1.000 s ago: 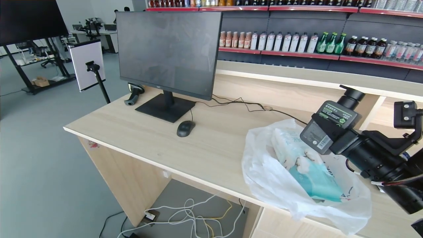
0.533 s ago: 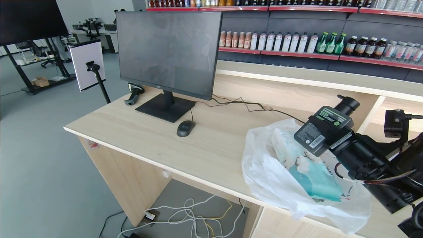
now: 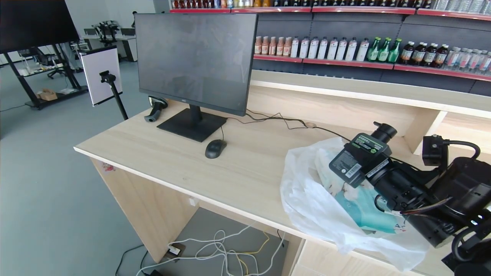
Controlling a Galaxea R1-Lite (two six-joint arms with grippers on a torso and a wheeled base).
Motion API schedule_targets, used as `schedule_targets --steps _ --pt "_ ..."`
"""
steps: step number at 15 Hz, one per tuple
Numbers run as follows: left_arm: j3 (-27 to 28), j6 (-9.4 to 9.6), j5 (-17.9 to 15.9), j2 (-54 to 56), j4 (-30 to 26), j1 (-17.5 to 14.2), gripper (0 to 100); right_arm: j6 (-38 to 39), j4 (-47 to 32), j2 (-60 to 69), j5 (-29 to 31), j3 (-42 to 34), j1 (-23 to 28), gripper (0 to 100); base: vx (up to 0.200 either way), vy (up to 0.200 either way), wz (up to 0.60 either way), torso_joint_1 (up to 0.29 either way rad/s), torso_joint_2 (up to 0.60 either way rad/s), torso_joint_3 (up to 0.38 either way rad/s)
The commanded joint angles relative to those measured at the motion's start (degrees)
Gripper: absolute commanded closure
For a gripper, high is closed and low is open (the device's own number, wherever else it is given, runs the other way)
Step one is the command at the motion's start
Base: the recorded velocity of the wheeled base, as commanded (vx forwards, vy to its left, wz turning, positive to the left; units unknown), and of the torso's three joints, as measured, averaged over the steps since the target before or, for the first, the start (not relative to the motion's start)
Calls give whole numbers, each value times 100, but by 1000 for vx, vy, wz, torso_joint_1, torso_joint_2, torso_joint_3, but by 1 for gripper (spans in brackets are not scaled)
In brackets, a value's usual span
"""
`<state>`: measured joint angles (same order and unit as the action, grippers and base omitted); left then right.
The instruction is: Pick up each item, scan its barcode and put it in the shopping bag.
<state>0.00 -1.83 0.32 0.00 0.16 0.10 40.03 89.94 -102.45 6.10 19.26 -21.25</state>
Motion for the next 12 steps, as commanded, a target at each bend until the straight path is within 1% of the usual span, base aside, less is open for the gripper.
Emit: schedule_targets --steps 1,12 --pt "0 -2 3 0 2 -1 0 4 6 -205 6 43 7 100 0 0 0 0 0 0" --pt "0 7 3 0 28 -1 0 57 6 -495 14 -177 121 100 0 0 0 0 0 0"
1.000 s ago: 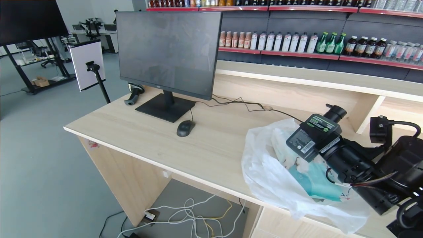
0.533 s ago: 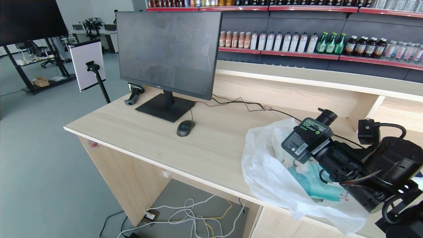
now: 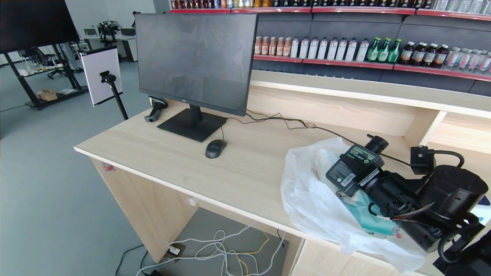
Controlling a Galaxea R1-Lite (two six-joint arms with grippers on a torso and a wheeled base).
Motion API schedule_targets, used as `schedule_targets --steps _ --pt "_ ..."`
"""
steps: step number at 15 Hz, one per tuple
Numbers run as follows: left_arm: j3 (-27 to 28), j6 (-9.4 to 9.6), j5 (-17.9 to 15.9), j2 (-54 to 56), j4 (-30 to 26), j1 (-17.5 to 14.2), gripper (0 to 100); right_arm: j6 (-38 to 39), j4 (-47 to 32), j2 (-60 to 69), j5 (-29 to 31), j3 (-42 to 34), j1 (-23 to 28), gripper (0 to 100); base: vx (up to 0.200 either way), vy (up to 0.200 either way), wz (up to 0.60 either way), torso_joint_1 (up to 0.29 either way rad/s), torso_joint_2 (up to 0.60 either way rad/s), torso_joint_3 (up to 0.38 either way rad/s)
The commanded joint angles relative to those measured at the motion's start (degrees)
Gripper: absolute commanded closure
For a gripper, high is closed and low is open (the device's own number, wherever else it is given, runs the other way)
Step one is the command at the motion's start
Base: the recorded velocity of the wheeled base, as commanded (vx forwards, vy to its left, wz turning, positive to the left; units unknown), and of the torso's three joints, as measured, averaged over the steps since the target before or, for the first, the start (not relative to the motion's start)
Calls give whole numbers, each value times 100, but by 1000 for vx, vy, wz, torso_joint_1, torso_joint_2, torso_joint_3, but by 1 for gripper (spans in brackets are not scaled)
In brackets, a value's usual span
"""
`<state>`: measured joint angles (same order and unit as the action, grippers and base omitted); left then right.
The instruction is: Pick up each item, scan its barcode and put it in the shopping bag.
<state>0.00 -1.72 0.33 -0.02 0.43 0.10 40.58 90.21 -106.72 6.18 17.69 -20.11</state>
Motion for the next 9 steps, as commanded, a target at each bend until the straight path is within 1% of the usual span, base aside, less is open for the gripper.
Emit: schedule_targets --steps 1,9 --pt "0 -4 2 2 1 -1 0 2 -21 -86 -3 -29 25 100 0 0 0 0 0 0" --pt "0 -4 2 2 1 -1 0 -50 -21 -192 6 -29 43 100 0 0 0 0 0 0"
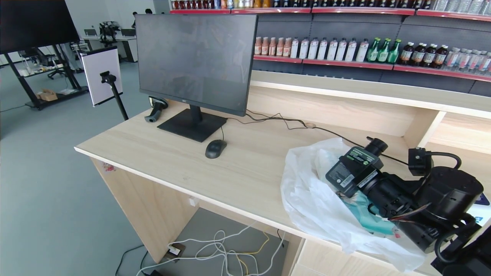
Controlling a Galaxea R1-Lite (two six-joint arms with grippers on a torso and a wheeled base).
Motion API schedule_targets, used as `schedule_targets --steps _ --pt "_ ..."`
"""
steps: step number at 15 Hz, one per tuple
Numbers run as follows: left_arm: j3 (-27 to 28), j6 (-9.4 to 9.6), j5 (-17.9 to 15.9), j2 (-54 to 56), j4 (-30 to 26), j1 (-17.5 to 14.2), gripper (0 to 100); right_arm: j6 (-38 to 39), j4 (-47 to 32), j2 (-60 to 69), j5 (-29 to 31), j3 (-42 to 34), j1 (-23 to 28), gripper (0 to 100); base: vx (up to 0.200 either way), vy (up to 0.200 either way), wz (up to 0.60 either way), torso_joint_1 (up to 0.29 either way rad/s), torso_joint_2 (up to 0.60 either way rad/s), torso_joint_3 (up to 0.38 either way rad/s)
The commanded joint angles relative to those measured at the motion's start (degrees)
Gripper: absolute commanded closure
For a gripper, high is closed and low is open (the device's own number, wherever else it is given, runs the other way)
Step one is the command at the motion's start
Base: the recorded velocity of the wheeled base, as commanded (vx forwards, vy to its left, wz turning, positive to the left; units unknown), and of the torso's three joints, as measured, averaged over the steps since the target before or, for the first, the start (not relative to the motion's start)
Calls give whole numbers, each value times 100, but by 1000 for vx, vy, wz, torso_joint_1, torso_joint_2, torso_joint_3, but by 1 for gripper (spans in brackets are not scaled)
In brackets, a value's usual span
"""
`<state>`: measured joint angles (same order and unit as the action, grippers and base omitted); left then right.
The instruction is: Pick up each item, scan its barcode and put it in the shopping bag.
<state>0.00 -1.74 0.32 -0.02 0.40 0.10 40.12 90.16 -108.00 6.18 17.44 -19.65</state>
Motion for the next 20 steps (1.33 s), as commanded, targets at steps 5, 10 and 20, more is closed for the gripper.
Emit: schedule_targets --steps 5,10,20 --pt "0 7 3 2 -5 -1 0 13 -16 -28 6 57 -12 0 0 0 0 0 0 0" --pt "0 -1 3 2 -5 -1 0 -277 -16 42 6 101 -12 0 0 0 0 0 0 0" --pt "0 16 3 2 13 -1 0 -786 -16 349 6 286 -21 0 0 0 0 0 0 0"
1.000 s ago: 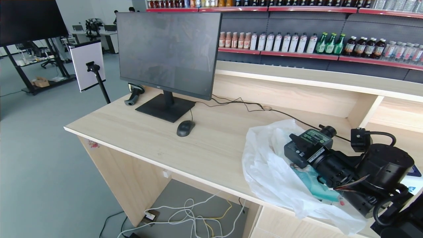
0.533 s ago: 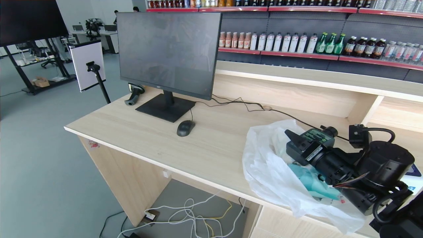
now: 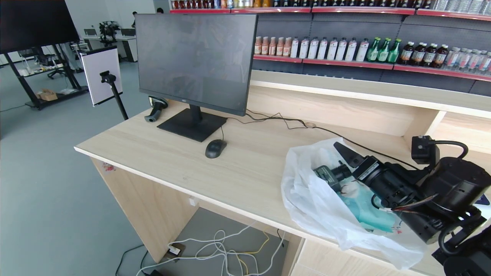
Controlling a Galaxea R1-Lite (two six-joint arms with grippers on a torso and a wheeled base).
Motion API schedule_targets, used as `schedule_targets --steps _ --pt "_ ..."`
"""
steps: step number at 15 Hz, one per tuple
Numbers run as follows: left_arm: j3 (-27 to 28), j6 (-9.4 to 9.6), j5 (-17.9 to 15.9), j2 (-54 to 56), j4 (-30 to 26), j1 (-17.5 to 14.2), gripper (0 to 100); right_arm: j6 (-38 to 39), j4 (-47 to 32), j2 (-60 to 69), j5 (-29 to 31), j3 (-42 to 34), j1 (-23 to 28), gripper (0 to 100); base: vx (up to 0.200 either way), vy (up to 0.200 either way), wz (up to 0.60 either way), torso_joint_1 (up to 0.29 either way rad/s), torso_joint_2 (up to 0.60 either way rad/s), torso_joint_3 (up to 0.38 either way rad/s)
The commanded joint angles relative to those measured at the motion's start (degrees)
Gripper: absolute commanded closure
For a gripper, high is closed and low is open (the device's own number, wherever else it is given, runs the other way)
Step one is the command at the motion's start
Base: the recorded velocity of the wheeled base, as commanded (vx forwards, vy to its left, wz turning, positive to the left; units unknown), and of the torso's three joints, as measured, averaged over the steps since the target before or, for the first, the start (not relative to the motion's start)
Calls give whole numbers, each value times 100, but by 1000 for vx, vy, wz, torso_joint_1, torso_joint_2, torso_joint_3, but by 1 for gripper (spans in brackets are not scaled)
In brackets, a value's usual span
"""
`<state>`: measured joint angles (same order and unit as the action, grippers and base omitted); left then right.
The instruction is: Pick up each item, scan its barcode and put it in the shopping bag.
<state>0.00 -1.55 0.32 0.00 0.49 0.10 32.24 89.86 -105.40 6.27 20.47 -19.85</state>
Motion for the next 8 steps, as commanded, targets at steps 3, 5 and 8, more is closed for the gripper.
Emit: schedule_targets --steps 3,5,8 --pt "0 -12 3 0 4 -1 0 10 14 125 -3 -122 -2 0 0 0 0 0 0 0" --pt "0 -12 3 0 4 -1 0 10 14 160 -3 -184 -10 0 0 0 0 0 0 0" --pt "0 -12 3 0 -14 -1 0 -131 14 301 -3 -184 -19 0 0 0 0 0 0 0"
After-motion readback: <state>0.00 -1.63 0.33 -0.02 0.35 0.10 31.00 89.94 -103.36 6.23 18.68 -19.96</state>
